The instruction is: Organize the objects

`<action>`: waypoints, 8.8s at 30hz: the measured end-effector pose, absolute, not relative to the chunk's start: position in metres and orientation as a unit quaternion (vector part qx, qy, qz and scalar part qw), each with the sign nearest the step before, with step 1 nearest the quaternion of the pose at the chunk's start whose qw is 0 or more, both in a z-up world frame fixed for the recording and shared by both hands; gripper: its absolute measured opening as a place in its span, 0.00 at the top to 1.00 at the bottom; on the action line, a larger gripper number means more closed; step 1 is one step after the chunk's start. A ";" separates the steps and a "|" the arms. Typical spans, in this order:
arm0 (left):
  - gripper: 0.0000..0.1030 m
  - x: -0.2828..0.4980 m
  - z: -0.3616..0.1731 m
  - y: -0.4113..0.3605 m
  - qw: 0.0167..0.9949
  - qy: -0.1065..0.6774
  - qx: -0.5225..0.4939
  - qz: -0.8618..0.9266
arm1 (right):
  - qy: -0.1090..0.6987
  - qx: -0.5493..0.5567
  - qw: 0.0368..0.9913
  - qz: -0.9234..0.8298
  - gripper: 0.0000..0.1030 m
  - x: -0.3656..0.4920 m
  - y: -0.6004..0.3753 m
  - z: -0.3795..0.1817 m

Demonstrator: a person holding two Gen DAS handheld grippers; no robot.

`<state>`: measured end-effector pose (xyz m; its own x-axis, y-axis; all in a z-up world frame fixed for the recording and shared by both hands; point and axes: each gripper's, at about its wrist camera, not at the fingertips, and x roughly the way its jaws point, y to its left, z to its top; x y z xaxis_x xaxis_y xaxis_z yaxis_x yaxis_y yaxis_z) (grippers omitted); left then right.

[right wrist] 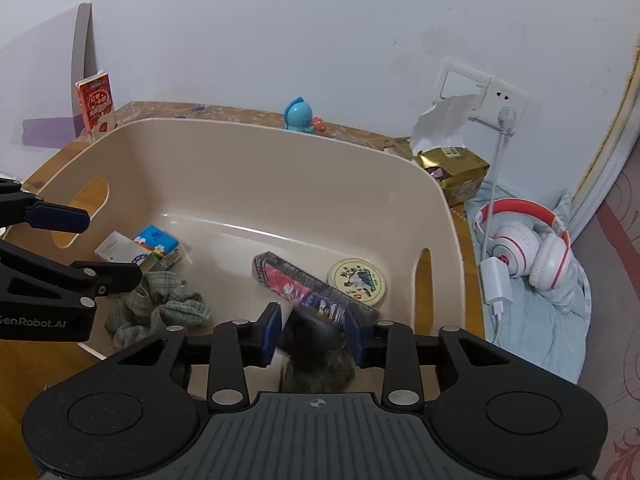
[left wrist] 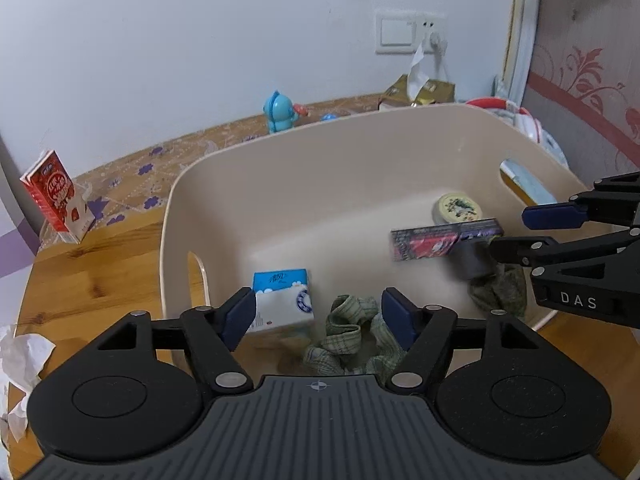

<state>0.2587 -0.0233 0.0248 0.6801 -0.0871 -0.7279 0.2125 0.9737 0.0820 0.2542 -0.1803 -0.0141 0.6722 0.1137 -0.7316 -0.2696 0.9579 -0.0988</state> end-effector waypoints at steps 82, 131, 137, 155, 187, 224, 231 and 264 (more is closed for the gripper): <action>0.56 0.147 -0.065 0.021 0.918 0.360 0.085 -0.142 | 0.381 -0.065 0.908 0.160 0.00 0.131 -0.132 -0.098; 0.77 0.093 0.017 0.030 0.943 0.302 0.050 -0.130 | 0.274 -0.032 0.945 0.175 0.55 0.077 -0.170 -0.013; 0.77 0.098 0.048 0.030 0.953 0.273 0.038 -0.126 | 0.240 -0.020 0.958 0.159 0.55 0.078 -0.185 0.013; 0.77 0.193 0.080 0.002 0.956 0.265 0.065 -0.105 | 0.197 -0.033 0.971 0.133 0.55 0.143 -0.191 0.058; 0.40 0.272 0.022 -0.021 0.907 0.399 0.092 -0.098 | 0.369 -0.090 0.917 0.119 0.43 0.247 -0.164 -0.008; 0.20 0.130 0.072 0.008 0.950 0.304 0.029 -0.065 | 0.286 -0.021 0.953 0.092 0.00 0.132 -0.194 0.031; 0.18 0.102 0.076 0.013 0.949 0.305 0.005 -0.075 | 0.277 -0.014 0.956 0.093 0.00 0.101 -0.194 0.035; 0.13 -0.006 0.082 0.035 0.947 0.318 0.015 -0.035 | 0.297 -0.014 0.950 0.093 0.00 0.005 -0.194 0.029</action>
